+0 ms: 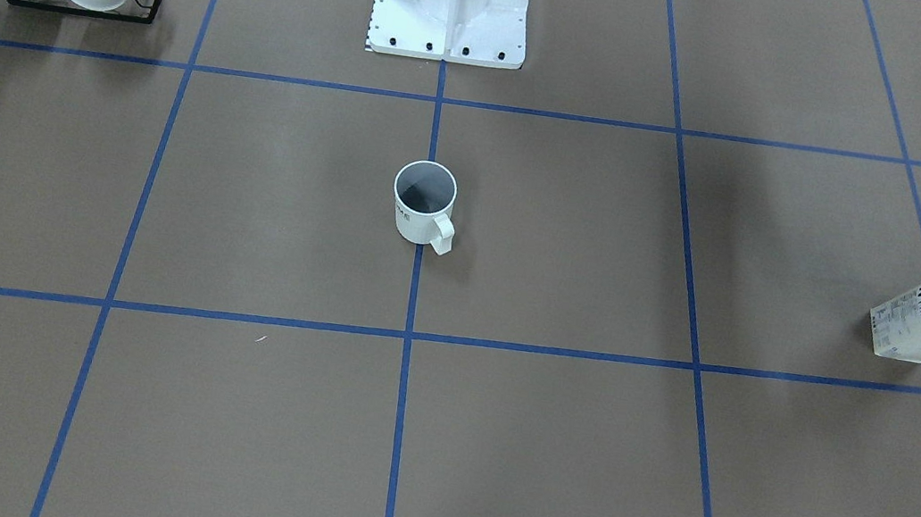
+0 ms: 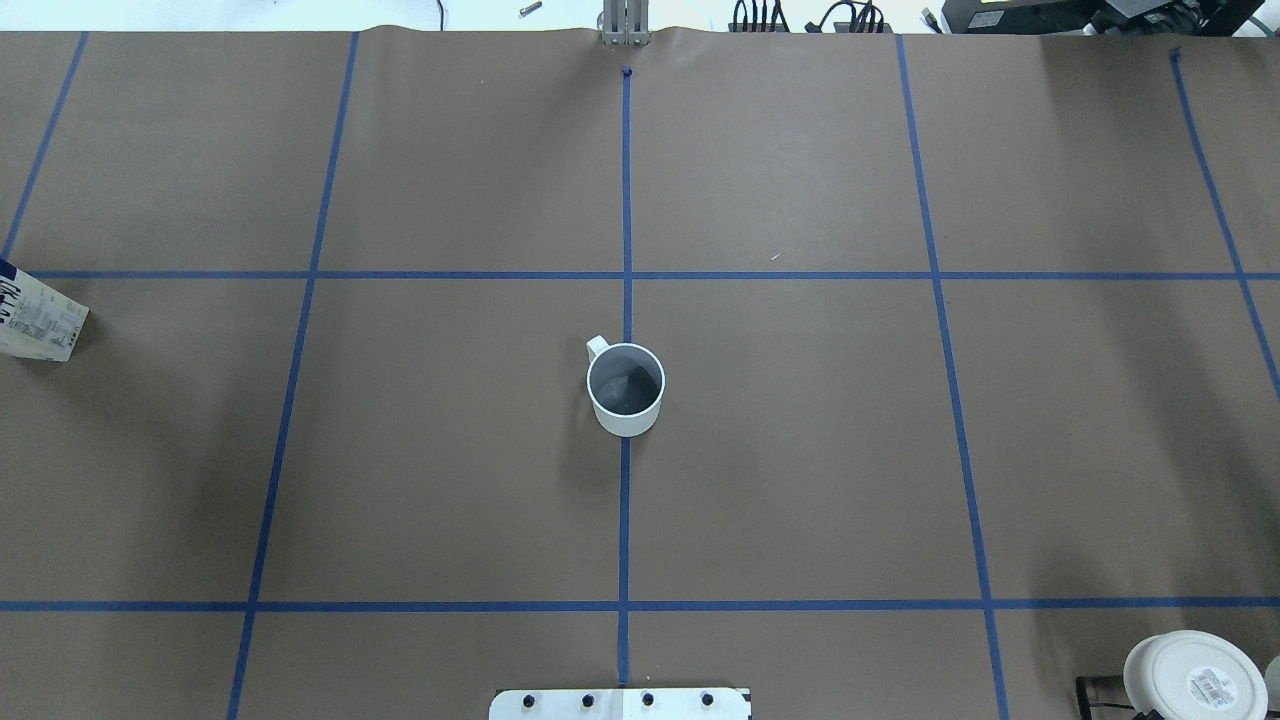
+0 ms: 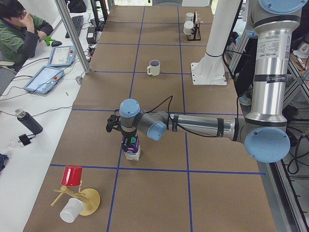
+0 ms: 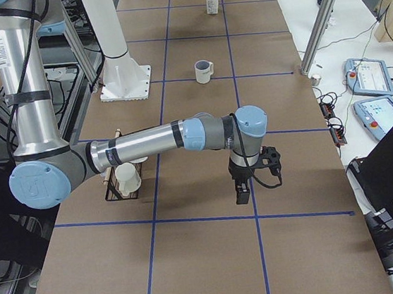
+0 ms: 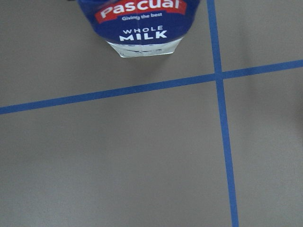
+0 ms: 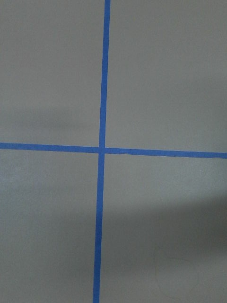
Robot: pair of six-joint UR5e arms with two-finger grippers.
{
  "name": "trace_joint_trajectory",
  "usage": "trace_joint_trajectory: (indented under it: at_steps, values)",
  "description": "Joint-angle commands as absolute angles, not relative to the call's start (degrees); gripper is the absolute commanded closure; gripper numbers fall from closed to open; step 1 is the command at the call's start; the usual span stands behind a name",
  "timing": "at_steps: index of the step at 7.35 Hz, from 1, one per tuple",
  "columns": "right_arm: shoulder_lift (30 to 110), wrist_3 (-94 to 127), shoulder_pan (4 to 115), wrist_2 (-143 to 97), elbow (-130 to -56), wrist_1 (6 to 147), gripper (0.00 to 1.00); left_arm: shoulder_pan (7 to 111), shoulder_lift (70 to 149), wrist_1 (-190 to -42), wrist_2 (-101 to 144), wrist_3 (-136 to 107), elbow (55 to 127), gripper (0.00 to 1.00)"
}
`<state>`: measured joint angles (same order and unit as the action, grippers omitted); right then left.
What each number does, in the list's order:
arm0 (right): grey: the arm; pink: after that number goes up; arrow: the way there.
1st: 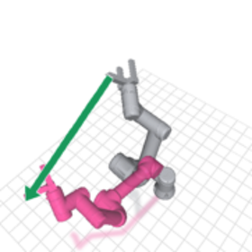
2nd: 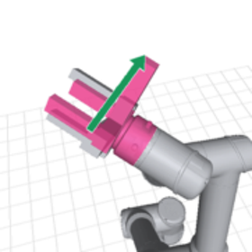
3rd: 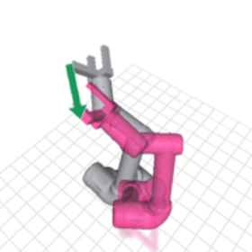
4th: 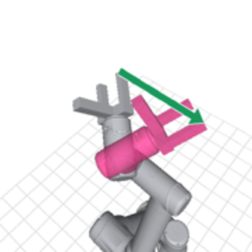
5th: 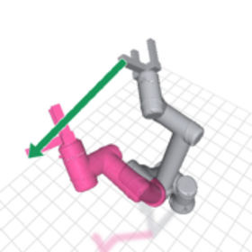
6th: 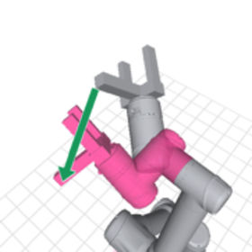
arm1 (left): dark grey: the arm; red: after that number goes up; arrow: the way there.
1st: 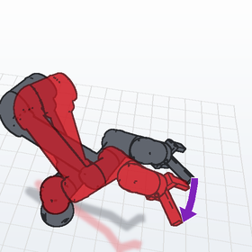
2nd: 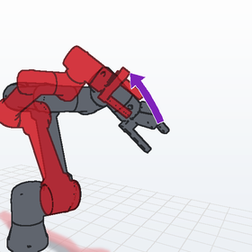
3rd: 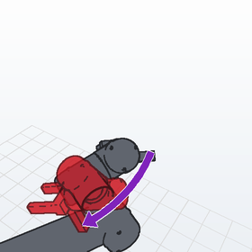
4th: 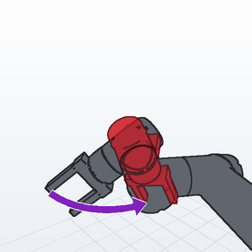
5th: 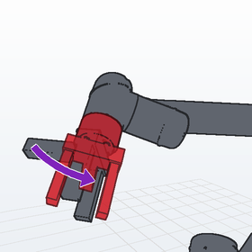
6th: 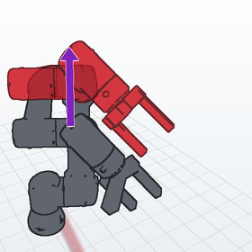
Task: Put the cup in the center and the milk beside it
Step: 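Grasp the blue milk carton with the left gripper and lift it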
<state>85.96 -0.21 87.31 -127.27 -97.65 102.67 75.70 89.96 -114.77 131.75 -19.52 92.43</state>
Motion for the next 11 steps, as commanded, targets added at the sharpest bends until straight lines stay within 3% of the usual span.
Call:
trace_joint_trajectory:
  at_steps: [1, 3, 5, 7, 9, 11]
  values:
    - [86.0, -0.2, 87.3, -127.3, -97.6, 102.7, 0.0, 75.7, 90.0, -114.8, 131.7, -19.3, 92.5, 0.76]
    - [86.2, -0.2, 87.3, -127.4, -97.6, 101.5, 0.0, 75.8, 89.9, -114.3, 132.0, -19.2, 93.9, 0.92]
    - [86.3, -0.2, 87.3, -127.4, -97.6, 101.5, 0.0, 76.2, 89.2, -113.8, 136.0, -19.2, 95.8, 1.0]
    - [86.3, -0.3, 87.3, -127.4, -97.6, 101.5, 0.0, 76.3, 89.8, -113.1, 136.4, -19.7, 97.1, 1.0]
    - [86.8, -0.4, 87.3, -127.4, -97.6, 101.5, 0.0, 76.2, 92.0, -100.7, 135.7, -20.0, 105.6, 1.0]
    - [87.1, -0.4, 87.3, -127.4, -97.6, 101.5, 0.0, 75.2, 97.2, -95.1, 134.4, -28.1, 109.3, 1.0]
